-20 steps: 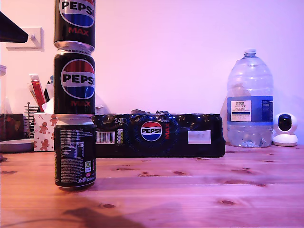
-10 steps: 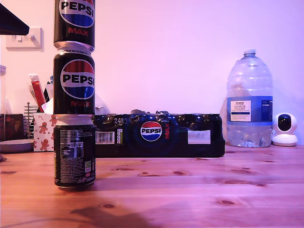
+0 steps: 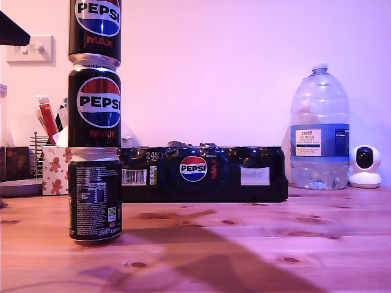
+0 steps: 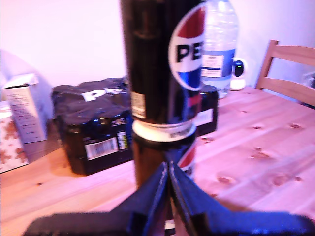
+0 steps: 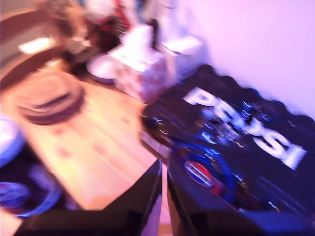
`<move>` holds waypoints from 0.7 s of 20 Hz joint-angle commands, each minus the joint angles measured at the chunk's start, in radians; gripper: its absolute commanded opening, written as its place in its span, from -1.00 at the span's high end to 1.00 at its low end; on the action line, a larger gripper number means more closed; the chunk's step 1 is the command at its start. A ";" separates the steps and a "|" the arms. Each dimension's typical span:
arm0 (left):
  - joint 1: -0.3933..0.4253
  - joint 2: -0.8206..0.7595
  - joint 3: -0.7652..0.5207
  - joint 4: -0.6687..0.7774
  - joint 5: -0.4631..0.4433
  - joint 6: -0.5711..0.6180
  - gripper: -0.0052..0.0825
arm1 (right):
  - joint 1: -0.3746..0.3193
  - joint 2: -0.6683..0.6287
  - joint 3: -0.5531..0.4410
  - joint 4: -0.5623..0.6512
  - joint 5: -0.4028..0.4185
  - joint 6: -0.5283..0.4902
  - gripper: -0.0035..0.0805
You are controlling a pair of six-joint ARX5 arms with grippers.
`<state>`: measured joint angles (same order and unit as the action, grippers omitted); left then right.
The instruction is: Stack up the Pepsi cans on top of each other
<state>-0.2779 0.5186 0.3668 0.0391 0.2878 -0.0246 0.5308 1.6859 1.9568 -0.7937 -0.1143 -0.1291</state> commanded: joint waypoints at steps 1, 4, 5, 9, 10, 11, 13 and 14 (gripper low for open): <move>0.011 -0.001 -0.022 0.014 -0.002 -0.005 0.91 | -0.015 0.011 -0.086 0.039 -0.016 -0.002 0.89; 0.023 -0.001 -0.022 0.011 -0.002 -0.006 0.91 | -0.033 0.011 -0.208 0.127 -0.021 -0.003 0.89; 0.026 -0.001 -0.022 0.011 -0.002 -0.014 0.91 | -0.037 0.010 -0.254 0.166 -0.035 -0.008 0.89; 0.041 0.000 -0.023 0.010 -0.005 -0.028 0.91 | -0.049 0.003 -0.429 0.341 -0.040 -0.010 0.89; 0.046 0.000 -0.023 0.007 -0.006 -0.029 0.91 | -0.055 -0.005 -0.477 0.388 -0.043 -0.010 0.89; 0.052 0.004 -0.023 0.006 -0.006 -0.029 0.91 | -0.063 -0.017 -0.527 0.435 -0.044 -0.010 0.89; 0.060 0.010 -0.023 0.003 -0.005 -0.030 0.91 | -0.094 -0.053 -0.625 0.520 -0.070 -0.010 0.91; 0.060 0.014 -0.023 0.002 -0.006 -0.032 0.91 | -0.111 -0.074 -0.679 0.557 -0.087 -0.010 0.92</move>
<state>-0.2203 0.5213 0.3668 0.0345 0.2852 -0.0502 0.4366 1.6657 1.3159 -0.2626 -0.1917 -0.1333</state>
